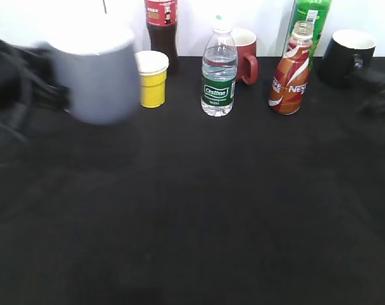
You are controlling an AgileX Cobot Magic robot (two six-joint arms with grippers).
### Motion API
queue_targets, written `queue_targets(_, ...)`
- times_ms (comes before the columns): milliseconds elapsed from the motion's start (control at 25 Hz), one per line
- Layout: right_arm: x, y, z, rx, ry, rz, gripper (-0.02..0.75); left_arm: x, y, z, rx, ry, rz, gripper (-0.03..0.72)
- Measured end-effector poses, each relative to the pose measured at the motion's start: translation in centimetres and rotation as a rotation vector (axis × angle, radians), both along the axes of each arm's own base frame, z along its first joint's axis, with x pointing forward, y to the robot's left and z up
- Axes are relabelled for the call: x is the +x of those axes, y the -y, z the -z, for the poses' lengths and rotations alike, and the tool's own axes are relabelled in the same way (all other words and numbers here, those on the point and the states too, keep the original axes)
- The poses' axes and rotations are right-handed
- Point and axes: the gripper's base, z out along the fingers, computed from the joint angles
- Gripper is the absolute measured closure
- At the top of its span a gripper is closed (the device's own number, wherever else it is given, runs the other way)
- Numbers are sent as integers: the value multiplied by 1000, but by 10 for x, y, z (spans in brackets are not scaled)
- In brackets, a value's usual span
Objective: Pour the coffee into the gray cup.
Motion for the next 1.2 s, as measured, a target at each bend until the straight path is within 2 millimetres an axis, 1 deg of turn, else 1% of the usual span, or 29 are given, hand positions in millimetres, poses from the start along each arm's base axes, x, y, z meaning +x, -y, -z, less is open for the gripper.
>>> queue_targets(80,6,-28,11,-48,-31,-82,169,1,15,12,0,-12,51,618)
queue_targets(160,13,-49,23,-50,-69,-64,169,-1,27,20,4,-25,96,618)
queue_targets(200,18,-56,29,-52,-87,-57,169,-2,31,21,6,-29,111,618)
queue_targets(240,26,-57,38,-39,-113,-20,161,-3,33,21,6,-27,118,618)
queue_targets(320,37,-55,50,-10,-103,54,89,-3,33,21,5,-26,120,618)
queue_targets(360,42,-56,53,-8,-94,61,72,-3,33,21,5,-26,120,618)
queue_targets(440,55,-60,59,-6,-83,64,64,-3,33,21,5,-26,120,618)
queue_targets(600,79,-69,74,-6,-85,65,66,-3,33,21,5,-26,120,618)
queue_targets(800,107,-75,85,21,-70,106,83,-3,34,17,-19,12,125,618)
queue_targets(920,123,-81,85,35,-43,108,91,-3,34,16,-26,24,126,618)
queue_targets(1080,134,-85,100,31,-55,111,108,-3,34,16,-26,24,126,618)
queue_targets(1200,140,-87,111,26,-65,109,157,-3,34,16,-26,24,126,618)
